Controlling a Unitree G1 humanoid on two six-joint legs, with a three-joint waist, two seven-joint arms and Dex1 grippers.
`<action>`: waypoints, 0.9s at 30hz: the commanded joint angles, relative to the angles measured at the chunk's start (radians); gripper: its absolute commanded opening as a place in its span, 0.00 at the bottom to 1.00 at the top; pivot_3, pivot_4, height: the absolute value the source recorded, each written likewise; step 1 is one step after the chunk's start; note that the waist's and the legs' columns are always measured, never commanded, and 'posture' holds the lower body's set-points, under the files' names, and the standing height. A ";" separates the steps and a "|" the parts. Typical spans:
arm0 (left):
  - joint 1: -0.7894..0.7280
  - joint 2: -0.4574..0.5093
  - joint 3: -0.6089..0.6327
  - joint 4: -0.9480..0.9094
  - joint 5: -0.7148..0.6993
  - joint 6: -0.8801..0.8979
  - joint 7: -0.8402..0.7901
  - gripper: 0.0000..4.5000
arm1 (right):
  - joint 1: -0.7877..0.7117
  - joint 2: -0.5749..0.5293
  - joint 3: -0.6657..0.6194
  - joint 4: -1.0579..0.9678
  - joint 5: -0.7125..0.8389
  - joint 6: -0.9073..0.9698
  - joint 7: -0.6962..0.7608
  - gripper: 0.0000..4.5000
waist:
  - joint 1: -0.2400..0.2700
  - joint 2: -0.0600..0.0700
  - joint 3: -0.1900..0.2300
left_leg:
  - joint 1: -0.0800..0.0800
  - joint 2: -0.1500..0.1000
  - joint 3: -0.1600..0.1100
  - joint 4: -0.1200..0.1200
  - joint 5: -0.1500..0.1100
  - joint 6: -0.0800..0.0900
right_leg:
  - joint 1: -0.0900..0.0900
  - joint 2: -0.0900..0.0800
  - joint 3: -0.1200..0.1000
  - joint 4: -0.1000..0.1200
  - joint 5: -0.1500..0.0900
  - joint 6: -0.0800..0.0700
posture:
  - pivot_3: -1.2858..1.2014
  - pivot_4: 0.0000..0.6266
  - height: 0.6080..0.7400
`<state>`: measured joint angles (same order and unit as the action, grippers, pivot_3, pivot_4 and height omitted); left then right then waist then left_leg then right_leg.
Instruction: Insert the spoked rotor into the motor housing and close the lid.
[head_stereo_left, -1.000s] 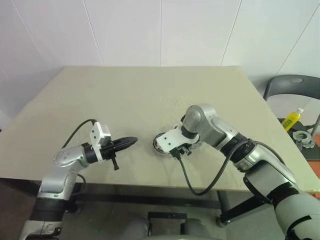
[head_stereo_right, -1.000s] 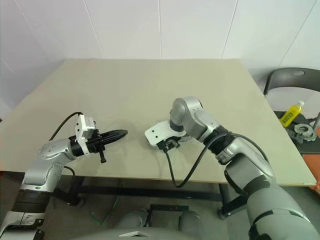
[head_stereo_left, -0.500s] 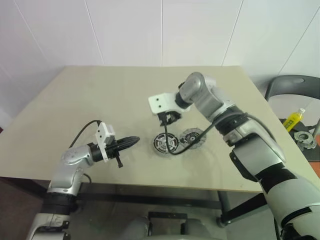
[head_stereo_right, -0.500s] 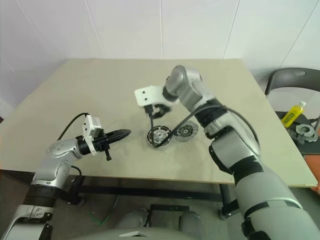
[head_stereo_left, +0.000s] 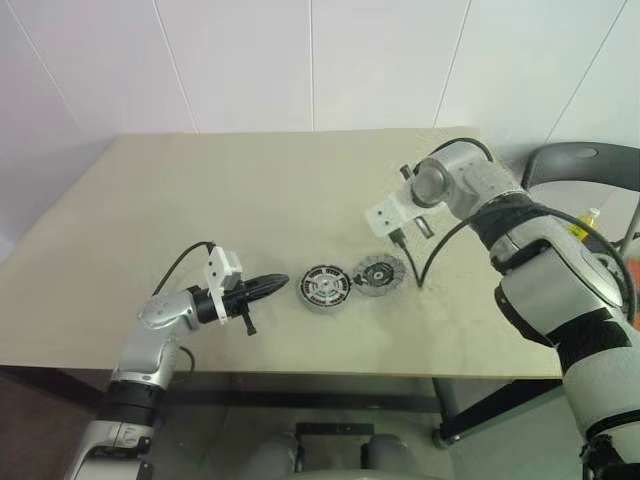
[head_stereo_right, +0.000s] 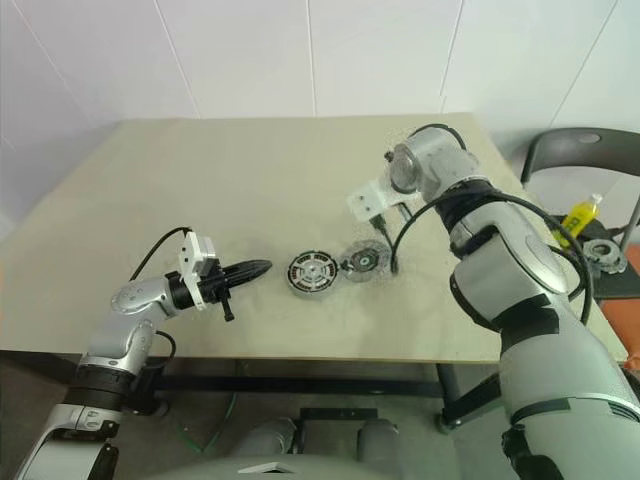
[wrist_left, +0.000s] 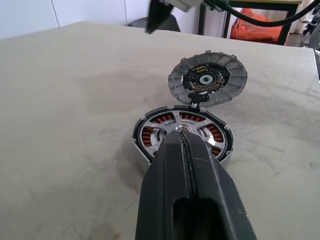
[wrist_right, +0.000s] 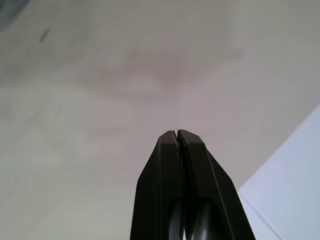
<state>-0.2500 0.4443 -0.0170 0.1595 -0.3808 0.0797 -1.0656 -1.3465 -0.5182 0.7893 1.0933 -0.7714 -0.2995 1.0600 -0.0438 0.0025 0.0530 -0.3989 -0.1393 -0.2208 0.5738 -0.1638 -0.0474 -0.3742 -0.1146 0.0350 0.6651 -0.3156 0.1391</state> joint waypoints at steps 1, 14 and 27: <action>-0.025 -0.006 0.005 0.003 0.008 -0.024 0.006 0.00 | -0.019 -0.025 0.007 0.009 -0.033 -0.014 0.023 0.01 | -0.001 0.000 0.000 | 0.000 0.000 0.000 0.000 0.000 -0.001 | 0.000 0.000 0.000 0.000 0.000 0.000 | 0.52 0.00 1.00; -0.042 -0.039 -0.003 0.017 0.021 -0.038 0.023 0.00 | 0.128 -0.067 -0.108 -0.049 0.128 -0.040 0.368 0.01 | -0.003 0.000 0.000 | 0.002 0.000 0.001 0.001 0.001 0.001 | 0.001 0.000 0.001 0.000 0.000 0.000 | 0.52 0.00 1.00; -0.047 -0.045 -0.010 0.023 0.030 -0.041 0.023 0.00 | 0.193 -0.025 -0.245 -0.181 0.296 0.187 0.464 0.01 | -0.001 0.000 0.000 | 0.002 0.000 0.001 0.002 0.000 0.001 | 0.002 0.000 0.001 0.000 0.000 0.000 | 0.52 0.00 1.00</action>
<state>-0.2733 0.3964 -0.0266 0.1868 -0.3555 0.0552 -1.0407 -1.1388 -0.5516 0.5799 0.9512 -0.5063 -0.1368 1.5133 -0.0444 0.0027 0.0531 -0.3972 -0.1390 -0.2201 0.5755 -0.1633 -0.0465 -0.3725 -0.1145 0.0362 0.6656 -0.3154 0.1394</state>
